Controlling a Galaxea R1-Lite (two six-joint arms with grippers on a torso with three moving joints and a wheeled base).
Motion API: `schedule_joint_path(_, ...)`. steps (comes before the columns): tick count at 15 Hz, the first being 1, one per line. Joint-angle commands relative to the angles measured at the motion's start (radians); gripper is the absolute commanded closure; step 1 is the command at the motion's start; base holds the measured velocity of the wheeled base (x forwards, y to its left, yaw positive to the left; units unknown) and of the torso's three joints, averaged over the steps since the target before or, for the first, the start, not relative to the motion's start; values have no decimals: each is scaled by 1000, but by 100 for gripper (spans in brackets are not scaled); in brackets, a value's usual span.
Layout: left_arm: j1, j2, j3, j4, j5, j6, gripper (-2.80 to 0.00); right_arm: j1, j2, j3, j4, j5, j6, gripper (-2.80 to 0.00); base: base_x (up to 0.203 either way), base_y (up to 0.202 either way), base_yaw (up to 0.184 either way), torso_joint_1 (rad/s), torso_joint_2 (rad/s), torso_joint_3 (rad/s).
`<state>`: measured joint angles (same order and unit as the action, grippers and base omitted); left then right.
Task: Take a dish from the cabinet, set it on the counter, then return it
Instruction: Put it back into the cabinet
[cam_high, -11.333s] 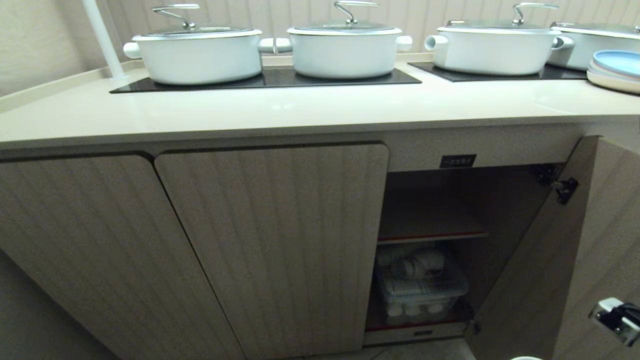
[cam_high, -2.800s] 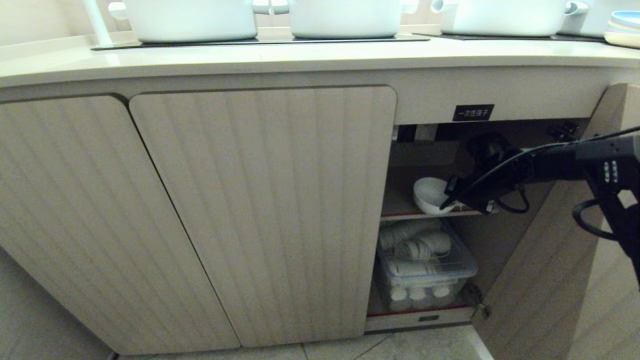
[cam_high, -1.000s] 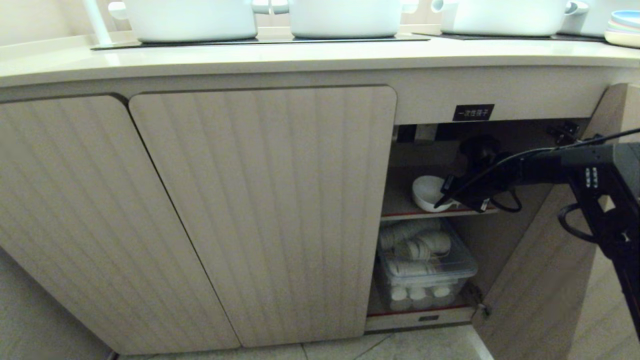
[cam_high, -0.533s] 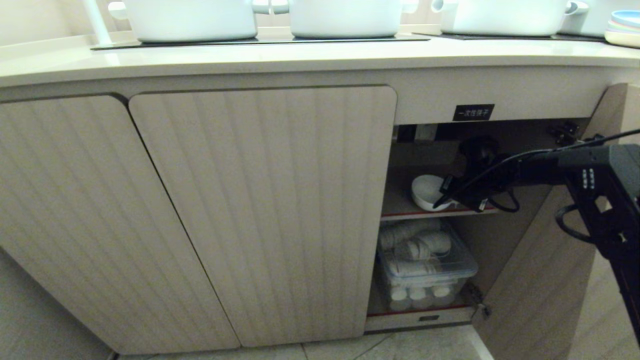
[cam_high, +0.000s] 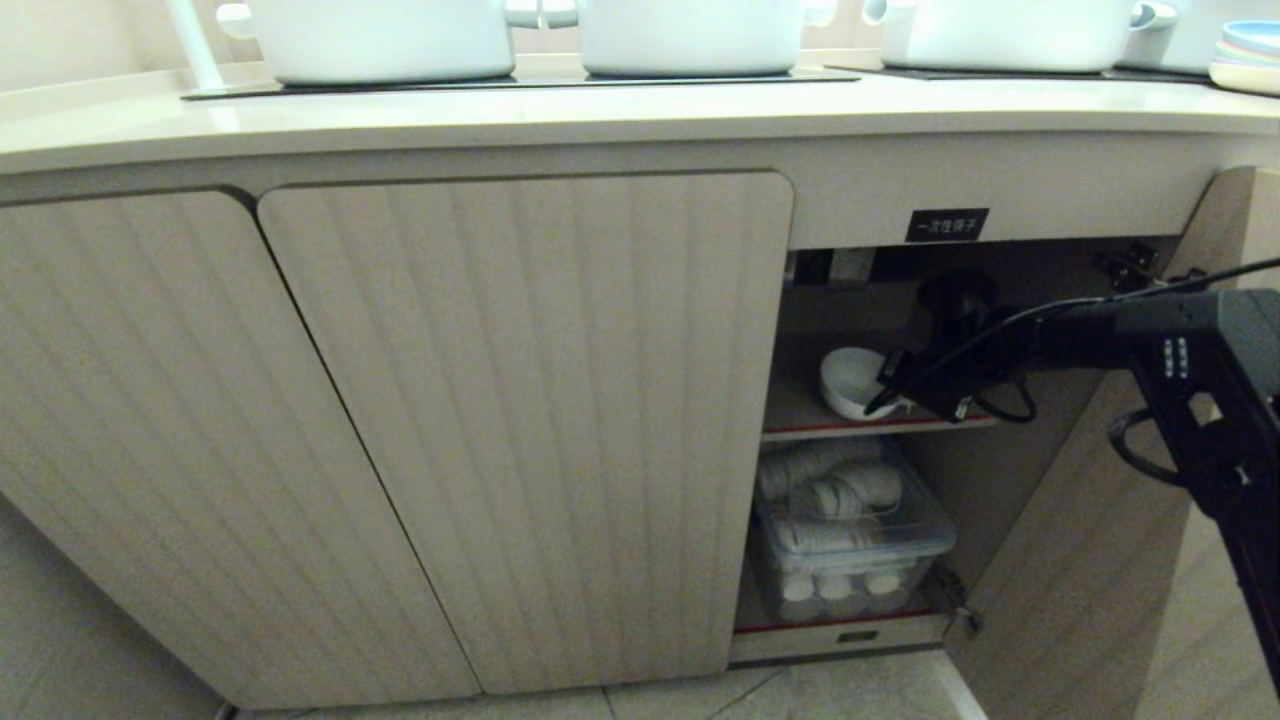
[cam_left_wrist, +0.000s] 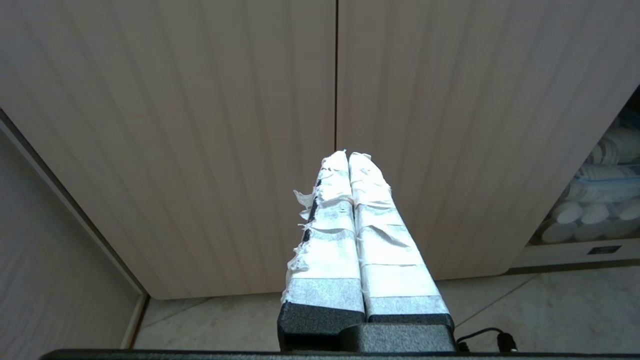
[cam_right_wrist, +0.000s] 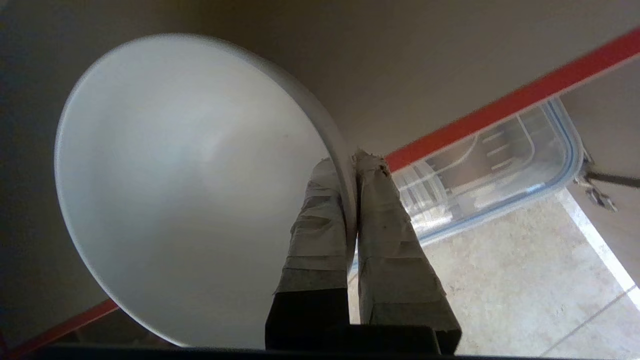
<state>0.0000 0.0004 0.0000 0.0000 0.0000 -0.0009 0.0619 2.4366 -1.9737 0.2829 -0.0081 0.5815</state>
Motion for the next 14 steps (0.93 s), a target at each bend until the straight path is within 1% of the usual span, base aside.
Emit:
schedule_joint_path(1, 0, 0, 0, 0, 0, -1, 0, -1, 1, -5, -1, 0, 0, 0, 0, 0, 0, 0, 0, 0)
schedule_joint_path(6, 0, 0, 0, 0, 0, -1, 0, -3, 17, -7, -10, -4, -2, 0, 0, 0, 0, 0, 0, 0)
schedule_joint_path(9, 0, 0, 0, 0, 0, -1, 0, -5, 28, -7, -73, -5, -3, 0, 0, 0, 0, 0, 0, 0)
schedule_joint_path(14, 0, 0, 0, 0, 0, -1, 0, -11, 35, -5, -96, -6, -19, 0, 0, 0, 0, 0, 0, 0)
